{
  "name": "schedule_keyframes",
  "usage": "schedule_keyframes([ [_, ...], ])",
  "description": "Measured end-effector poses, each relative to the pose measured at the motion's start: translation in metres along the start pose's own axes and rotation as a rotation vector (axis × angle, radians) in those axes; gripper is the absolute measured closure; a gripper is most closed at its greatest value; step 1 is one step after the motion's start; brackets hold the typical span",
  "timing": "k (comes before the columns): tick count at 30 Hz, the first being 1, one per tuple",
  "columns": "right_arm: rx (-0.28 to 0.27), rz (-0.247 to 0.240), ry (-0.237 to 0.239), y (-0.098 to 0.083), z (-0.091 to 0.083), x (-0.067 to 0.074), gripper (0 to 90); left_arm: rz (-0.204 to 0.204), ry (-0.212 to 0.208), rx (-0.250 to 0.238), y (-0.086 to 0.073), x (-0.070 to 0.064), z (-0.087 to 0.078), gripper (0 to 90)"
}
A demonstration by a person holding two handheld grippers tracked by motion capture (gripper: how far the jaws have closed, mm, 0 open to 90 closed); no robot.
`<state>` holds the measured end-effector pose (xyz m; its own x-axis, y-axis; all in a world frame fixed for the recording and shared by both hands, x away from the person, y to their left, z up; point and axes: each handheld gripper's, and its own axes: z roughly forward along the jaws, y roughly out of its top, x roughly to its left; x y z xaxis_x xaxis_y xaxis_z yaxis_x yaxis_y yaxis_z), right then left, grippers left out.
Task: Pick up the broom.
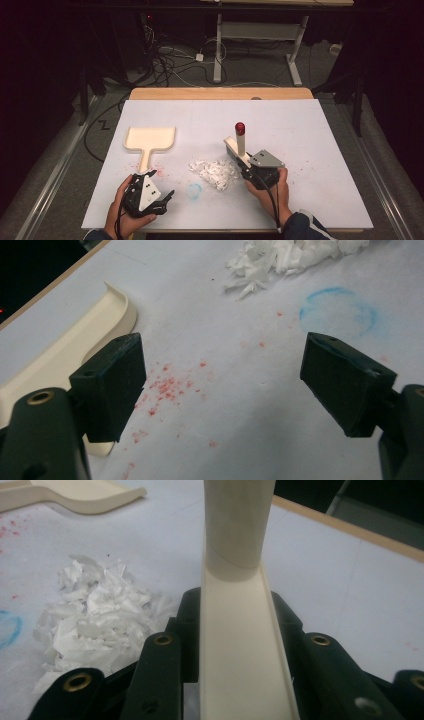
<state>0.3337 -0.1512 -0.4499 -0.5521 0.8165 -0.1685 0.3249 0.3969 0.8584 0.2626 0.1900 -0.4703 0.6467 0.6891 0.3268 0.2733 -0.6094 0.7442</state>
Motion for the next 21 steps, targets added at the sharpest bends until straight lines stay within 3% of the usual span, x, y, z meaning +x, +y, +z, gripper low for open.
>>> schedule_keyframes([
  [6,-0.015,-0.028,0.026,0.006,0.01,0.031,67.5,0.003,0.001,0.002,-0.001,0.0,0.0,17.4],
  [9,-0.035,-0.009,0.063,0.013,0.015,0.043,67.7,0.003,0.001,0.005,-0.001,0.0,0.0,17.4],
  [12,-0.043,-0.041,0.073,0.019,0.02,0.053,67.6,0.005,-0.001,0.008,-0.001,0.0,0.0,17.4],
  [16,-0.046,-0.046,0.069,0.022,0.022,0.05,67.6,0.001,-0.002,0.011,-0.002,0.0,0.001,17.4],
  [21,-0.066,-0.018,0.079,0.028,0.012,0.023,67.5,0.006,-0.006,0.017,-0.002,-0.001,0.0,17.4],
])
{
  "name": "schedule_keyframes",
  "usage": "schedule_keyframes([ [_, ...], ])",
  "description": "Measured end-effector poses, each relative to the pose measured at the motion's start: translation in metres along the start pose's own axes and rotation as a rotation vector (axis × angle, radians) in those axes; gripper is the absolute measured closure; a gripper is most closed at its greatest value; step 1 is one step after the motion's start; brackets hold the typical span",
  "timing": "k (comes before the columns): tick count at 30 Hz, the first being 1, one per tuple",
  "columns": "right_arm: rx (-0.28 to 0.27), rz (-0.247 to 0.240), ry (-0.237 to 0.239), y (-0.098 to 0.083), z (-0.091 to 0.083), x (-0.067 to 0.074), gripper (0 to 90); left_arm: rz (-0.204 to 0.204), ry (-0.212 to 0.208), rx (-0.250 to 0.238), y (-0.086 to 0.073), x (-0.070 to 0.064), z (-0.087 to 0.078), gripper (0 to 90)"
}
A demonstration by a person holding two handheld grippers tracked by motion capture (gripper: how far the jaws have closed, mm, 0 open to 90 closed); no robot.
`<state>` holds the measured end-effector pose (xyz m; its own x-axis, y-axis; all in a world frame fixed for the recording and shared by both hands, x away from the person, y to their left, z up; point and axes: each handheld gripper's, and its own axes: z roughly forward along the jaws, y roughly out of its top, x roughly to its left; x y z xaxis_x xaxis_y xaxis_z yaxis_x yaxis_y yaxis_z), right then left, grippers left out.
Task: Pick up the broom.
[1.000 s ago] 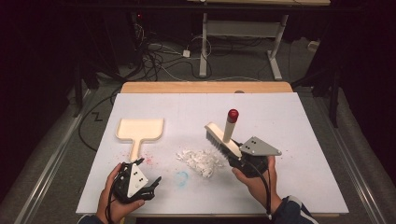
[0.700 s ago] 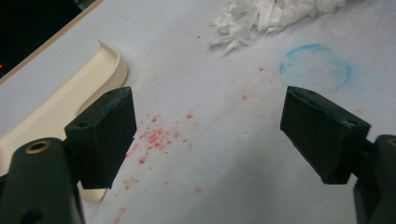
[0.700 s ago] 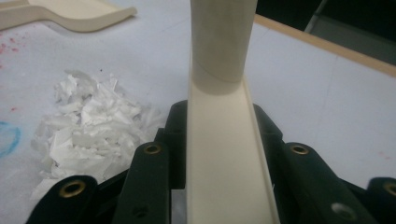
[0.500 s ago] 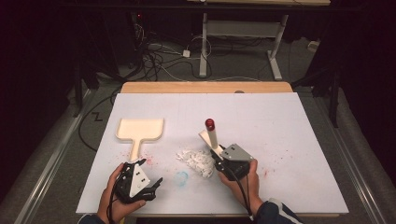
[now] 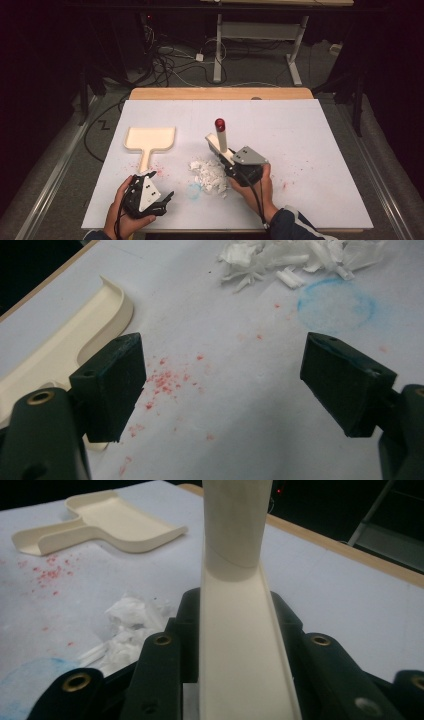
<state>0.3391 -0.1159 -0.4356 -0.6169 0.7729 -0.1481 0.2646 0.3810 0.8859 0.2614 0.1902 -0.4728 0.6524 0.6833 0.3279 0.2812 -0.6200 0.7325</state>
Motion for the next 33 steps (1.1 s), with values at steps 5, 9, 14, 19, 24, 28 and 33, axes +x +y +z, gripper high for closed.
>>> schedule_keyframes([
  [5,-0.018,-0.026,0.085,0.0,-0.024,-0.025,67.5,0.014,-0.005,0.01,0.001,-0.002,0.001,17.4],
  [9,-0.001,-0.039,0.153,-0.005,-0.048,-0.043,67.6,0.02,-0.009,0.013,0.001,-0.002,0.001,17.5],
  [14,0.003,-0.044,0.218,-0.007,-0.082,-0.055,67.7,0.027,-0.014,0.017,0.002,-0.003,0.002,17.4],
  [19,0.04,-0.06,0.321,-0.02,-0.107,-0.055,67.7,0.034,-0.015,0.024,0.002,-0.004,0.003,17.5],
  [24,0.121,-0.089,0.414,-0.042,-0.116,-0.044,67.7,0.034,-0.014,0.022,0.003,-0.004,0.002,17.5],
  [28,0.155,-0.112,0.462,-0.049,-0.108,-0.033,67.7,0.037,-0.016,0.02,0.004,-0.004,0.003,17.6],
  [33,0.132,-0.126,0.448,-0.045,-0.091,-0.027,67.8,0.043,-0.023,0.024,0.004,-0.004,0.004,17.7],
])
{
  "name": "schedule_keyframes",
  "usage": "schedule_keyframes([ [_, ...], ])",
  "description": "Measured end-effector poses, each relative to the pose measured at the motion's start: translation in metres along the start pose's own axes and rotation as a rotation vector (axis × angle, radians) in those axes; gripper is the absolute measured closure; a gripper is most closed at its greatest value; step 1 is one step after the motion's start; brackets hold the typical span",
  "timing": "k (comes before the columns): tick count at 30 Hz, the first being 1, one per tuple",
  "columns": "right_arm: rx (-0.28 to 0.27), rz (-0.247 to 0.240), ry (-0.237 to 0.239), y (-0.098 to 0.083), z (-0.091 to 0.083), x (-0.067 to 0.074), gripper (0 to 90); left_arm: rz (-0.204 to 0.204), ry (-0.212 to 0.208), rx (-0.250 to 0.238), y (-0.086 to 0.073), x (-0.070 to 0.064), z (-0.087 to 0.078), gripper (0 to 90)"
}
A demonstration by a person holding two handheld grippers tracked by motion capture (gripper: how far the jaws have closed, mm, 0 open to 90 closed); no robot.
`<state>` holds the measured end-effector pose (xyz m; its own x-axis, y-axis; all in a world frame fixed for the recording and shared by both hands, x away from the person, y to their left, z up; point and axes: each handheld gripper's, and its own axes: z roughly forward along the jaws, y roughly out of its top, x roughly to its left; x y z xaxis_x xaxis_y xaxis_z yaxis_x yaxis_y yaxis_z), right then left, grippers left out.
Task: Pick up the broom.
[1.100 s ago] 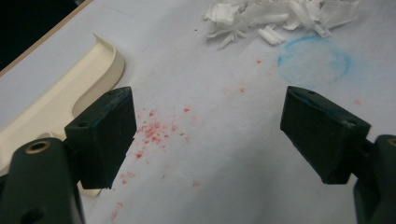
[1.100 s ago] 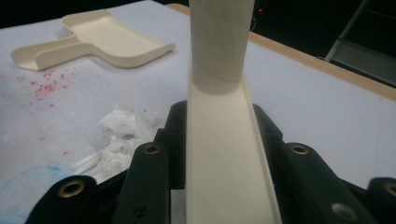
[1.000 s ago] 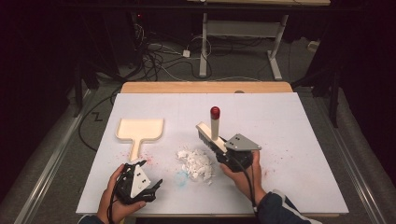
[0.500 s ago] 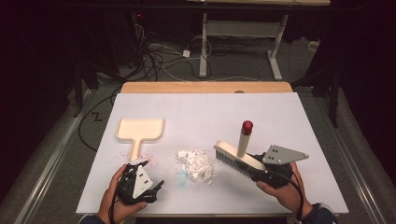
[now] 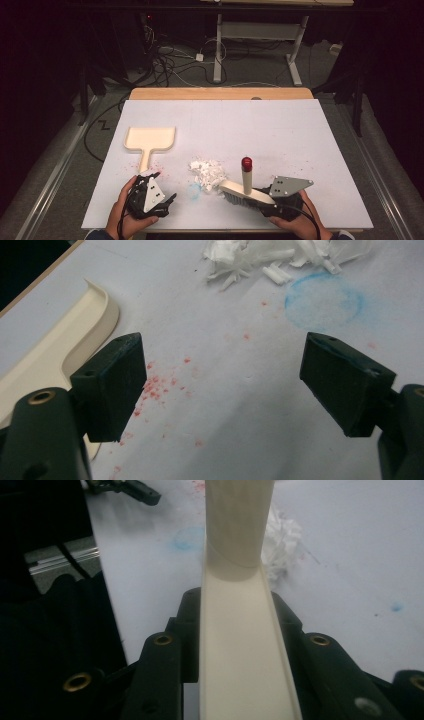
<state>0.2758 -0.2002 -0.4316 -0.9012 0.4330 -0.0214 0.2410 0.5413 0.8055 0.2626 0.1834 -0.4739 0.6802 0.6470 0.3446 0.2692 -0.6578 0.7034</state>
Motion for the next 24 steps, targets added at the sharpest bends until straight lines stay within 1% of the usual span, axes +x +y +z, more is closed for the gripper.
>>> schedule_keyframes([
  [5,-0.037,0.012,-0.022,0.011,0.017,-0.012,67.8,0.003,-0.003,0.002,0.0,-0.001,0.0,17.9],
  [6,-0.046,0.012,-0.019,0.014,0.021,-0.014,67.8,0.002,-0.003,0.003,0.0,-0.001,0.001,17.9],
  [9,-0.066,-0.003,-0.028,0.023,0.032,-0.016,67.8,0.003,-0.005,0.003,0.0,-0.001,0.001,17.9],
  [12,-0.069,-0.011,-0.02,0.028,0.037,-0.017,67.8,0.009,-0.006,0.008,0.0,-0.001,0.001,18.0],
  [14,-0.064,-0.014,-0.01,0.029,0.035,-0.016,67.7,0.004,-0.005,0.008,-0.001,-0.001,0.0,18.0],
  [16,-0.068,-0.016,-0.008,0.029,0.027,-0.016,67.7,-0.001,-0.003,0.005,-0.002,-0.001,0.0,18.0],
  [18,-0.082,-0.017,-0.004,0.031,0.017,-0.014,67.6,0.002,-0.001,0.004,-0.002,-0.001,-0.001,18.0],
  [20,-0.095,-0.032,-0.01,0.032,0.007,-0.013,67.6,0.005,0.0,0.007,-0.001,-0.001,-0.001,18.0],
  [22,-0.101,-0.031,-0.004,0.032,-0.004,-0.012,67.6,0.003,0.001,0.007,-0.001,-0.001,-0.001,18.0],
  [24,-0.098,-0.039,-0.02,0.03,-0.013,-0.011,67.5,0.004,0.001,0.007,-0.001,-0.001,-0.001,18.0],
])
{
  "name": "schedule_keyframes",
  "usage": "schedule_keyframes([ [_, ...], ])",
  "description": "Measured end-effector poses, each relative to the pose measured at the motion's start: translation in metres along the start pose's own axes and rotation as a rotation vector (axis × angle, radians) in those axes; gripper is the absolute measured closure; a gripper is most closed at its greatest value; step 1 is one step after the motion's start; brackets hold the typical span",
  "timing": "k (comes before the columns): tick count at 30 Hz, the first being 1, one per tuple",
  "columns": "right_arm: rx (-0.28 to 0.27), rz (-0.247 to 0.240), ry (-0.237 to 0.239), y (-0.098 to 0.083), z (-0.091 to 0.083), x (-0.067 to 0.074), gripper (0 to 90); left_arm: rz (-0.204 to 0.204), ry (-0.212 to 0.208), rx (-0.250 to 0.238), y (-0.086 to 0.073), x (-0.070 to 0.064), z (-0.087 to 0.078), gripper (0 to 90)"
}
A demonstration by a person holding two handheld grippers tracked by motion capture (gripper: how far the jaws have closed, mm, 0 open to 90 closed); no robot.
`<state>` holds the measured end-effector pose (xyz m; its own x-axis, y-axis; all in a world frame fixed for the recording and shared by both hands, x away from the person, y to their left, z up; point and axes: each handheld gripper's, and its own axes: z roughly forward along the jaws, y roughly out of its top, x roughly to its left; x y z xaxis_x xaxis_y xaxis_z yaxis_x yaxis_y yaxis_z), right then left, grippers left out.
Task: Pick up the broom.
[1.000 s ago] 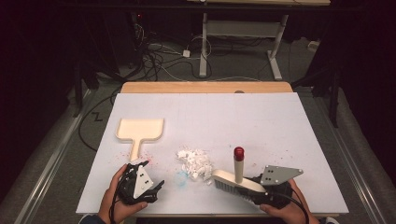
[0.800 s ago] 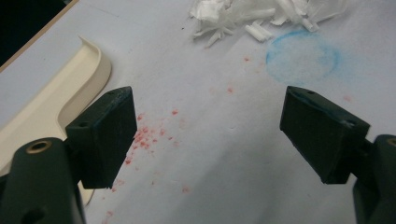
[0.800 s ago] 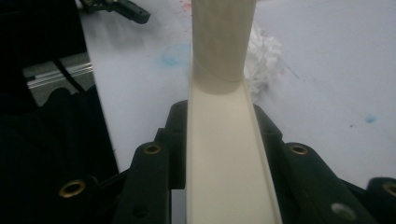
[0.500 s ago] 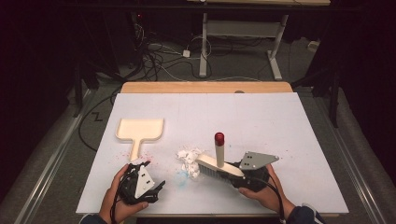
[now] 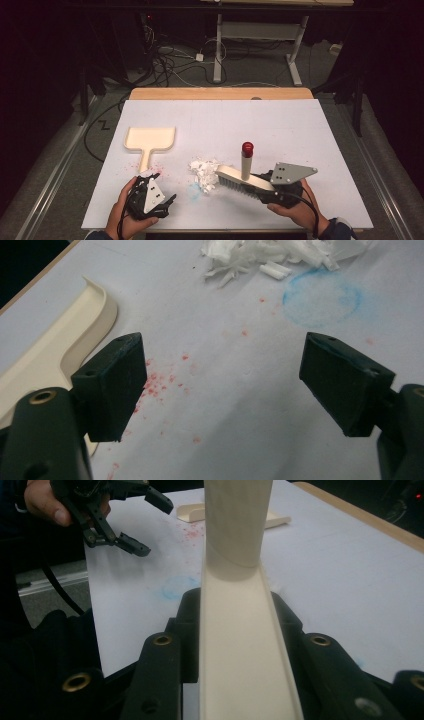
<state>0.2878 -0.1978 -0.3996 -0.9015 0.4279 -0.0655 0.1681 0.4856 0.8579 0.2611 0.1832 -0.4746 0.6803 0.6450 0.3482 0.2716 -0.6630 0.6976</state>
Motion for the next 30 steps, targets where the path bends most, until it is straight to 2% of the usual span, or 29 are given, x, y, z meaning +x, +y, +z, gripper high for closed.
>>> schedule_keyframes([
  [3,0.022,0.005,-0.005,-0.005,-0.013,-0.002,67.5,0.001,0.0,0.0,0.0,0.0,0.0,18.0],
  [8,0.051,0.061,-0.017,-0.021,-0.032,-0.011,67.5,0.001,0.0,0.004,0.0,0.001,0.001,18.0],
  [15,0.107,0.112,-0.031,-0.037,-0.054,-0.022,67.5,-0.006,0.011,0.0,0.001,0.003,0.0,18.0],
  [20,0.17,0.161,-0.03,-0.05,-0.055,-0.032,67.3,-0.005,0.01,0.001,0.001,0.003,0.0,18.0],
  [23,0.195,0.209,-0.001,-0.056,-0.052,-0.044,67.1,-0.004,0.007,0.004,0.001,0.002,0.001,18.0],
  [24,0.198,0.224,-0.017,-0.058,-0.051,-0.048,67.1,-0.003,0.006,0.005,0.001,0.002,0.001,18.0],
  [26,0.198,0.247,-0.019,-0.06,-0.05,-0.054,67.2,-0.003,0.005,0.006,0.0,0.003,0.001,18.0],
  [28,0.196,0.25,-0.038,-0.061,-0.052,-0.057,67.2,-0.006,0.005,0.006,0.0,0.003,0.001,18.0],
  [30,0.204,0.261,-0.037,-0.06,-0.053,-0.06,67.3,-0.012,0.002,0.007,-0.001,0.004,0.002,18.0],
])
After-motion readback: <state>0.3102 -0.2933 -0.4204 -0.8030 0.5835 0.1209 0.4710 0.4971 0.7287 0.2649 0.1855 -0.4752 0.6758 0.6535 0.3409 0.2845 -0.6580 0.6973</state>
